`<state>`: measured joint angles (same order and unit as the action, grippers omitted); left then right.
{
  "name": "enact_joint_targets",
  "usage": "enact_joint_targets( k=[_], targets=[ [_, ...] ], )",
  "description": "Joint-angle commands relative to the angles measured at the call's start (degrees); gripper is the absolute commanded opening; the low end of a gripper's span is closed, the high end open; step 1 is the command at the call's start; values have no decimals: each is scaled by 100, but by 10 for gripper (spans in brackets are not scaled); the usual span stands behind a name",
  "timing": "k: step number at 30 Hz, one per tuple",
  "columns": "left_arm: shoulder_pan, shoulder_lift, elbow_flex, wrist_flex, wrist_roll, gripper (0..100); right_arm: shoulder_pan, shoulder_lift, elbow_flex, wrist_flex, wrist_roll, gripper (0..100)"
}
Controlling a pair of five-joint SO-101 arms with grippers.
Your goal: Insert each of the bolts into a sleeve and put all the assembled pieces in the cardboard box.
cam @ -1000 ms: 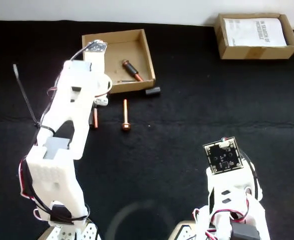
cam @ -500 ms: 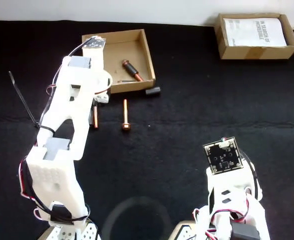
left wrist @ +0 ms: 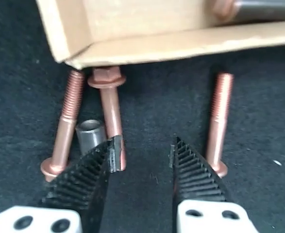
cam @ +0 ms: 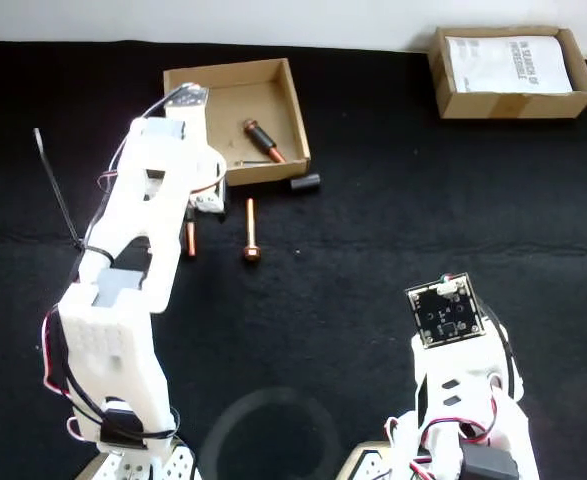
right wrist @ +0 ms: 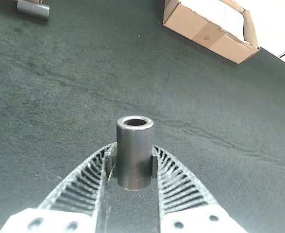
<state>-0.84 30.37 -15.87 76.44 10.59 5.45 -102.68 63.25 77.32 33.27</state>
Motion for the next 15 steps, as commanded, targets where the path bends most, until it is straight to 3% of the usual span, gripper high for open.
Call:
enact_joint_targets(
  k=[1, 15],
  targets=[
    [-119, 127, -207, -193, 0, 177, 57, -22, -13, -136, 44, 8],
    [-330, 400, -198, -642, -9, 177, 57, -13, 40, -215, 44, 8]
  ],
)
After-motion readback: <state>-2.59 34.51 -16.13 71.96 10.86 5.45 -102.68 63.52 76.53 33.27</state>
